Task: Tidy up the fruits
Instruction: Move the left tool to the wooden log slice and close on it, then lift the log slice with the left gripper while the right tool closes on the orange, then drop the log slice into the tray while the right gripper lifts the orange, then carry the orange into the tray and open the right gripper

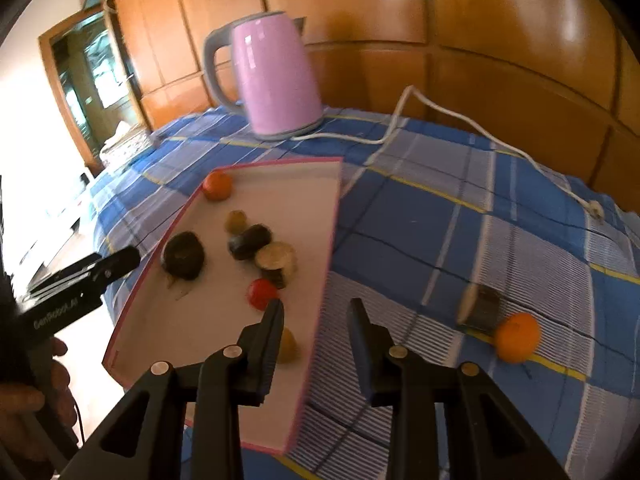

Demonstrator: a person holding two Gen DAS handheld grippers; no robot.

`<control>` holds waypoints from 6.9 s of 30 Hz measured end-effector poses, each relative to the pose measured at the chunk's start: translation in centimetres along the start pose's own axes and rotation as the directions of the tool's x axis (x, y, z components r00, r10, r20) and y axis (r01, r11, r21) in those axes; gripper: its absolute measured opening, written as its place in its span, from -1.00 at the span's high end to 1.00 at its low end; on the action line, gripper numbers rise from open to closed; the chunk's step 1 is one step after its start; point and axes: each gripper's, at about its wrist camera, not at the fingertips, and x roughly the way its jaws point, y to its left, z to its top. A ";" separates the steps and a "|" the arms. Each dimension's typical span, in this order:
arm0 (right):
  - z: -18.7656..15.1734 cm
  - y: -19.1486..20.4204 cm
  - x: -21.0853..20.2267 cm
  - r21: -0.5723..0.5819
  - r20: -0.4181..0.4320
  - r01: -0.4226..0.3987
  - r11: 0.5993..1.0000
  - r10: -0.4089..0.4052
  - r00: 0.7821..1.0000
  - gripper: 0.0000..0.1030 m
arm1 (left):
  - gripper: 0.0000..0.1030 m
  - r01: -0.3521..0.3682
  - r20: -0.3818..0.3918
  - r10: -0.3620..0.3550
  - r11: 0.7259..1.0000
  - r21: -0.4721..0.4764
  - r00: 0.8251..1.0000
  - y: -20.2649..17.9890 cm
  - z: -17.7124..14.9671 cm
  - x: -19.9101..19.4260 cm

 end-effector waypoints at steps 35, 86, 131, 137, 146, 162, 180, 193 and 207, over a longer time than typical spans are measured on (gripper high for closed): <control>-9.3 -18.1 -6.6 0.407 -0.096 0.463 0.787 -0.468 0.879 0.33 | -0.33 0.298 -0.137 -0.266 0.889 0.347 0.954 -13.5 -1.6 -0.7; -11.0 -19.1 -5.7 0.400 -0.113 0.426 0.812 -0.417 0.902 0.32 | 0.41 0.499 -0.412 -0.400 0.850 0.168 0.819 -22.3 -2.5 8.5; -2.5 -12.7 -0.6 0.167 -0.016 0.319 0.933 -0.321 0.947 -0.32 | 0.41 0.492 -0.253 -0.439 0.844 0.212 0.862 -15.7 -1.8 0.1; -2.7 -12.6 1.3 0.137 -0.054 0.319 0.938 -0.314 0.948 0.21 | 0.41 0.487 -0.251 -0.437 0.852 0.192 0.864 -14.9 -1.8 0.2; -4.4 -14.2 -1.4 0.201 -0.045 0.418 0.886 -0.418 0.907 0.29 | 0.41 0.472 -0.239 -0.429 0.866 0.168 0.871 -13.8 -1.5 0.4; -7.6 -18.3 -3.5 0.296 0.004 0.470 0.831 -0.494 0.870 0.29 | 0.41 0.324 -0.187 -0.314 0.946 0.028 0.931 -5.8 0.3 1.4; -7.4 -18.5 -3.3 0.292 -0.033 0.462 0.838 -0.474 0.880 0.28 | 0.41 0.192 -0.127 -0.204 0.976 -0.101 0.971 0.1 8.0 8.3; -7.3 -18.0 -3.1 0.260 -0.044 0.483 0.836 -0.490 0.871 0.29 | 0.12 0.100 -0.122 -0.107 0.993 -0.063 0.987 -0.1 6.6 9.7; -7.2 -18.0 -3.1 0.261 -0.048 0.488 0.833 -0.494 0.868 0.29 | -0.26 0.037 -0.069 -0.036 0.999 0.011 0.997 -1.5 2.1 3.1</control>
